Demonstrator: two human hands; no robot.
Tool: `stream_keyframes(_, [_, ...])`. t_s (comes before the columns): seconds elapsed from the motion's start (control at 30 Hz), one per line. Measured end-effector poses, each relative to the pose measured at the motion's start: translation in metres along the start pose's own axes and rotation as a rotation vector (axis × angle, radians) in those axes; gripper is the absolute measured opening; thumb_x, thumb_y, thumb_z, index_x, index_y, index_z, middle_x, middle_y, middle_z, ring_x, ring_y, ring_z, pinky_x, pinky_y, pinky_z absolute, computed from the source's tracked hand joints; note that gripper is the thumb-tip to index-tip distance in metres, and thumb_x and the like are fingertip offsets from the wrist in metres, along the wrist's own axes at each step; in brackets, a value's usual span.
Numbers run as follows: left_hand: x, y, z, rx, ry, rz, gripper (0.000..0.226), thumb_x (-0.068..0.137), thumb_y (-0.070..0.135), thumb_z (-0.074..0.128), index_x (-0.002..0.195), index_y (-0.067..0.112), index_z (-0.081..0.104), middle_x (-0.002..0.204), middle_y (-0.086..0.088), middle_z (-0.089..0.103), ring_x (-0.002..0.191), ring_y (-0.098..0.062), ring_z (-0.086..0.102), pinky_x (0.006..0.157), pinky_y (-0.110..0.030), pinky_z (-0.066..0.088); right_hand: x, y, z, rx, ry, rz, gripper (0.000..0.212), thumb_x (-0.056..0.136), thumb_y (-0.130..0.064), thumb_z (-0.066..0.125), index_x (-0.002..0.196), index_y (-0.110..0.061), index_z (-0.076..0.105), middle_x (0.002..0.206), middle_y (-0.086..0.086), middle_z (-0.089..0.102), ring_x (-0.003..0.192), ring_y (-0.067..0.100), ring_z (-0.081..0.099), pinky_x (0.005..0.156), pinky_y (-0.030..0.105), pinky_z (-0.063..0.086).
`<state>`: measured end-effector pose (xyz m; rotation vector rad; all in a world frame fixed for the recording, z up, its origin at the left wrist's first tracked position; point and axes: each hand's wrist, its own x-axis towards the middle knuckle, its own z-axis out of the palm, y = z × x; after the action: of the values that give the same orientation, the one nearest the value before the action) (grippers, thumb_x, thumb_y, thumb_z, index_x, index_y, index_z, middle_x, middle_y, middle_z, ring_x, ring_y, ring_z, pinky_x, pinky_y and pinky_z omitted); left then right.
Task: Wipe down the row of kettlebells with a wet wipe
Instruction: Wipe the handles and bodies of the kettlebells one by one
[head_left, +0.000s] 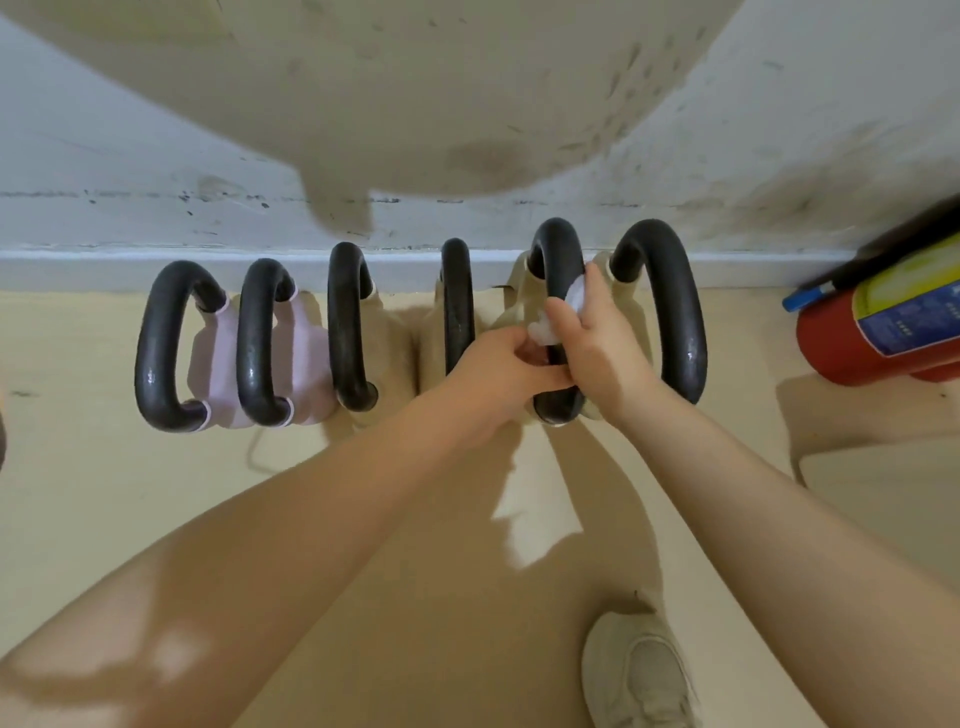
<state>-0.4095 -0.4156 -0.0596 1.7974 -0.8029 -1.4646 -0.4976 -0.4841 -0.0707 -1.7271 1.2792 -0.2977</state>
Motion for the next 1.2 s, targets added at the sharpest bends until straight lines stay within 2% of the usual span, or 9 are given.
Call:
stream_keyframes(0.13, [-0.003,-0.007,0.002,-0.064,0.045,0.010,0.031,0.077,0.018,0.071,0.106,0.011,0.062,0.094,0.002,0.067,0.085,-0.009,0.062,0.066,-0.012,0.043,0.003,-0.016,0.007,0.213,0.103,0.164,0.018,0.094,-0.026,0.050,0.107,-0.013,0.049,0.082,0.001,0.056,0.077,0.017,0.058,0.057,0.023,0.043])
stream_keyframes(0.33, [-0.008,-0.016,0.009,-0.128,0.093,0.034,0.027,0.075,0.012,0.070,0.096,0.019,0.054,0.081,0.005,0.063,0.076,-0.008,0.061,0.058,-0.013,0.046,-0.016,0.007,0.014,0.267,0.119,0.217,0.031,0.082,-0.037,0.063,0.102,-0.016,0.052,0.098,0.011,0.066,0.088,0.026,0.064,0.082,0.048,0.056])
stream_keyframes(0.4, [-0.004,-0.014,0.000,-0.157,0.012,-0.020,0.033,0.076,0.003,0.067,0.094,0.024,0.048,0.082,0.006,0.060,0.079,-0.009,0.060,0.066,-0.015,0.050,-0.010,0.005,0.017,0.296,0.170,0.206,0.033,0.084,-0.042,0.059,0.105,-0.016,0.054,0.098,0.011,0.066,0.086,0.026,0.064,0.083,0.048,0.055])
stream_keyframes(0.5, [0.001,-0.010,-0.013,-0.167,-0.035,-0.098,0.042,0.077,0.003,0.062,0.111,0.024,0.049,0.104,-0.005,0.064,0.100,-0.022,0.062,0.092,-0.040,0.051,-0.019,0.014,0.030,0.301,0.301,0.114,0.036,0.085,-0.042,0.054,0.104,-0.011,0.055,0.094,0.014,0.065,0.086,0.026,0.064,0.082,0.045,0.054])
stream_keyframes(0.63, [-0.002,-0.011,-0.017,-0.057,-0.028,-0.111,0.059,0.079,0.014,0.059,0.134,0.025,0.040,0.130,-0.008,0.054,0.118,-0.028,0.052,0.103,-0.043,0.042,-0.051,0.039,0.049,0.223,0.352,0.008,0.026,0.092,-0.028,0.056,0.110,-0.013,0.045,0.086,-0.004,0.058,0.075,0.009,0.057,0.069,0.026,0.047])
stream_keyframes(0.7, [-0.005,-0.012,-0.017,-0.059,-0.053,-0.082,0.050,0.079,0.010,0.055,0.126,0.023,0.049,0.129,-0.005,0.054,0.116,-0.021,0.051,0.105,-0.041,0.040,-0.062,0.051,0.063,0.161,0.375,0.015,0.037,0.092,-0.027,0.055,0.123,-0.015,0.039,0.097,-0.001,0.061,0.086,0.014,0.062,0.073,0.029,0.051])
stream_keyframes(0.83, [-0.017,-0.004,-0.014,0.017,-0.112,-0.018,0.034,0.078,-0.002,0.041,0.076,0.025,0.061,0.118,-0.016,0.063,0.115,-0.024,0.052,0.102,-0.036,0.040,-0.062,0.065,0.076,0.110,0.376,0.032,0.043,0.088,-0.034,0.054,0.125,-0.024,0.035,0.109,0.006,0.060,0.109,0.027,0.055,0.092,0.048,0.047])
stream_keyframes(1.1, [-0.015,-0.004,-0.008,-0.077,-0.041,-0.094,0.023,0.081,0.004,0.045,0.088,0.015,0.065,0.105,-0.011,0.063,0.098,-0.024,0.056,0.101,-0.037,0.041,-0.060,0.070,0.076,0.221,0.333,-0.035,0.051,0.095,-0.025,0.049,0.139,-0.022,0.022,0.071,-0.015,0.053,0.069,0.006,0.057,0.067,0.024,0.046])
stream_keyframes(1.2, [-0.014,-0.006,-0.008,-0.090,-0.033,-0.071,0.028,0.081,-0.003,0.041,0.079,0.016,0.062,0.104,-0.014,0.061,0.106,-0.027,0.055,0.104,-0.039,0.039,-0.060,0.071,0.073,0.264,0.306,-0.086,0.052,0.096,-0.021,0.049,0.141,-0.020,0.022,0.077,-0.012,0.057,0.070,0.001,0.057,0.069,0.020,0.046])
